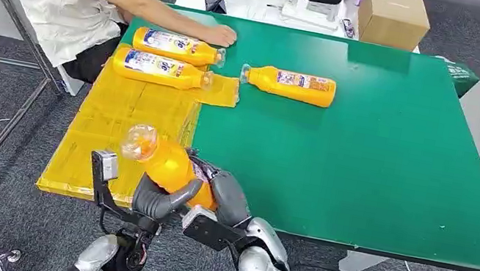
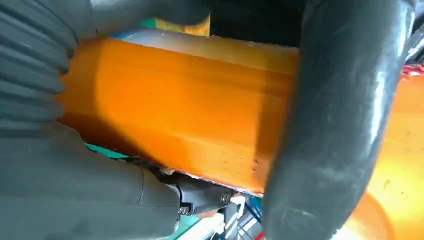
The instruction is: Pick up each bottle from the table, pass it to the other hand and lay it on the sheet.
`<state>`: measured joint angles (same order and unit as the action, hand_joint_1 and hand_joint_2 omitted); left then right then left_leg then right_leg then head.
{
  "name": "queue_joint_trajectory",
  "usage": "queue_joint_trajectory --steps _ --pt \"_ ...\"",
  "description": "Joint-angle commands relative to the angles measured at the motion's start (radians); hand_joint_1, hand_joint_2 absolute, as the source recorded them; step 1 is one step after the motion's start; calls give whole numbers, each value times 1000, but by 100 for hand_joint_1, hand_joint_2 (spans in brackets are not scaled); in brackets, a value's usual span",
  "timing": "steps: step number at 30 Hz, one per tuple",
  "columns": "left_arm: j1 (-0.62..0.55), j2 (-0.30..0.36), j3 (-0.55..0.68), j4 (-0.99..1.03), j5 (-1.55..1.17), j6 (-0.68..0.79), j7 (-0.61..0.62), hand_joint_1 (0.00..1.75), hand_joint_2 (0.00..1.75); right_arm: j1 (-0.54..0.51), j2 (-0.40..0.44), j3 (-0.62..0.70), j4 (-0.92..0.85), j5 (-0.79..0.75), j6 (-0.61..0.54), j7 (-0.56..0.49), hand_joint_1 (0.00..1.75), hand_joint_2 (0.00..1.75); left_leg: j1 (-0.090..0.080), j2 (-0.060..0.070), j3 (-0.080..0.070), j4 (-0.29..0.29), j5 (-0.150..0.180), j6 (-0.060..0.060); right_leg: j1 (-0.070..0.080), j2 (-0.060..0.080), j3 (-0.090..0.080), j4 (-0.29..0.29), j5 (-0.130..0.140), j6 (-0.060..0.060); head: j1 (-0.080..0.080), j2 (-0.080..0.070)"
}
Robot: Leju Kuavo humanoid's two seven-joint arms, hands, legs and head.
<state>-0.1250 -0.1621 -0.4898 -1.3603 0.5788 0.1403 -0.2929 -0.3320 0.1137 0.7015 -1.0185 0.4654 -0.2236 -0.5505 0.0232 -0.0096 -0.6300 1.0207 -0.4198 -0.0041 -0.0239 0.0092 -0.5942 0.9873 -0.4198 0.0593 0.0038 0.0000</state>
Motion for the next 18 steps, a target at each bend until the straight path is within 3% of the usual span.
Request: queue_joint_trajectory --steps 1,3,4,8,10,16,18 --pt "-26 7 4 -8 61 -67 18 175 175 -25 12 67 87 4 -13 -11 0 175 0 1 4 -1 -1 1 1 -1 4 -1 -1 -3 0 0" --pt "-24 8 16 -8 84 -76 20 175 175 -22 15 71 89 16 -36 -19 0 175 0 0 2 0 -1 1 1 -1 2 -1 -1 -2 0 0" --pt "-23 10 26 -8 93 -73 16 175 175 -18 18 72 92 30 -67 -27 0 0 0 1 4 0 -1 2 1 -1 4 -1 -1 -3 0 0" --pt "-9 12 76 -25 129 -49 11 175 175 7 18 72 85 75 -175 -38 0 0 1 1 4 -1 -1 1 1 -1 4 -1 -1 -3 0 0" --pt "-15 20 101 -18 83 73 4 175 175 23 15 84 85 126 -280 -35 0 0 1 1 5 -1 -1 1 1 0 5 -1 -1 -3 0 0" --pt "-88 66 47 75 -397 350 -150 175 175 45 -24 115 45 211 -391 16 0 0 0 0 5 -2 -1 1 1 -1 5 -2 -1 -3 0 0" --pt "-79 60 110 61 -501 347 -136 175 175 58 -43 95 15 236 -387 39 0 0 0 -2 3 -1 0 1 1 -4 2 -1 -1 -2 0 0"
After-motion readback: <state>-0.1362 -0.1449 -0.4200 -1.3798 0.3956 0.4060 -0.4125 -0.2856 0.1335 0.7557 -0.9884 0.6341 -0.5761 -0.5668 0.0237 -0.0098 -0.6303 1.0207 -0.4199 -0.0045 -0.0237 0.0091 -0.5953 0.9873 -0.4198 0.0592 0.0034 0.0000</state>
